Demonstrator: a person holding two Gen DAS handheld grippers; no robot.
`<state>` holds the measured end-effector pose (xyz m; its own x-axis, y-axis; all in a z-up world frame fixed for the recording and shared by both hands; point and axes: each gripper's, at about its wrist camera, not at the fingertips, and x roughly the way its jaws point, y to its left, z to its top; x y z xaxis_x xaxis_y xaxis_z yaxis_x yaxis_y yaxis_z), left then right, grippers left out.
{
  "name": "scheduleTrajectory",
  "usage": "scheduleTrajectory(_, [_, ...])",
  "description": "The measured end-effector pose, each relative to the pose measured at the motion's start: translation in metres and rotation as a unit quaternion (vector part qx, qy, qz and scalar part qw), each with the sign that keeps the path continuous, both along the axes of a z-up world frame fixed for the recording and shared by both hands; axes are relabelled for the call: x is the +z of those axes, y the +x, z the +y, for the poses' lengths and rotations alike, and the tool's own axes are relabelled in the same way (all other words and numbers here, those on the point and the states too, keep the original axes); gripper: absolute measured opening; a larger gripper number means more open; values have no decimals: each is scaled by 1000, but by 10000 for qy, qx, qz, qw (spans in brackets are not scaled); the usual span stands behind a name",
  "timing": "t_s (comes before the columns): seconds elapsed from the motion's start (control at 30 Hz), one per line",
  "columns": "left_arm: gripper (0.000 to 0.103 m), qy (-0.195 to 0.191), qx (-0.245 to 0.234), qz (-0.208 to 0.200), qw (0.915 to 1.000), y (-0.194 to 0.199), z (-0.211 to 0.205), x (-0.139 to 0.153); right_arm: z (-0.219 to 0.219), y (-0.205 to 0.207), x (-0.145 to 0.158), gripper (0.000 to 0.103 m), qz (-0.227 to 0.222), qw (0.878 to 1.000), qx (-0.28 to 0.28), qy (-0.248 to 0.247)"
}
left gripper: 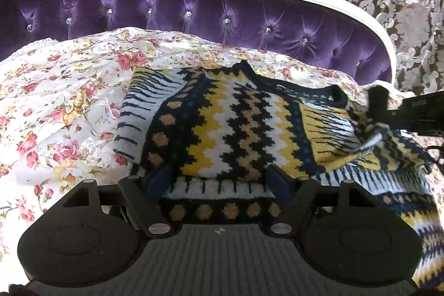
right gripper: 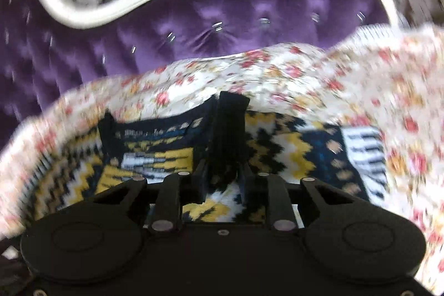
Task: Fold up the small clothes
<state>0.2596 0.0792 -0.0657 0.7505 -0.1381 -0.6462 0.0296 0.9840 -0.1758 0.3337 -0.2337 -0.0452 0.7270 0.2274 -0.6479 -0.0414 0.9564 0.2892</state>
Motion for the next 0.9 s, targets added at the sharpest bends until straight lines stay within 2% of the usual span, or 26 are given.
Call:
scheduleTrajectory(0.1, [73, 16, 6, -4, 10000, 0, 0, 0, -12, -2, 4, 30, 28, 9994, -23, 332])
scheduleTrajectory(0.23, [73, 4, 18, -12, 10000, -1, -1, 0, -17, -3, 8, 27, 49, 9989, -17, 473])
scheduleTrajectory(0.3, [73, 9, 17, -9, 10000, -1, -1, 0, -25, -1, 3, 36, 197, 9966, -89, 798])
scheduleTrajectory(0.33, [73, 8, 18, -10, 10000, -1, -1, 0, -28, -1, 0, 38, 244, 9950, -152, 958])
scheduleTrajectory(0.37, [73, 6, 19, -12, 10000, -1, -1, 0, -32, -1, -5, 43, 302, 9928, -234, 1133])
scheduleTrajectory(0.4, [73, 8, 17, -12, 10000, -1, -1, 1, -36, -2, -8, 53, 344, 9912, -292, 1243])
scheduleTrajectory(0.47, [73, 4, 19, -13, 10000, -1, -1, 1, -40, -2, -14, 62, 418, 9891, -385, 1356])
scheduleTrajectory(0.63, [73, 13, 18, -13, 10000, -1, -1, 1, -53, -2, -22, 62, 390, 9830, -564, 1701])
scheduleTrajectory(0.67, [73, 14, 18, -14, 10000, -1, -1, 1, -54, -1, -22, 59, 393, 9828, -572, 1712])
scheduleTrajectory(0.73, [73, 22, 19, -20, 10000, -1, -1, 1, -49, 3, -21, 16, 488, 9864, -433, 1508])
scheduleTrajectory(0.8, [73, -17, 14, -27, 10000, -2, 0, 2, -39, 4, -15, 16, 566, 9889, -306, 1342])
scheduleTrajectory(0.9, [73, -238, 28, -30, 9997, -9, 9, 10, -22, 8, 14, 16, 409, 9903, 51, 1327])
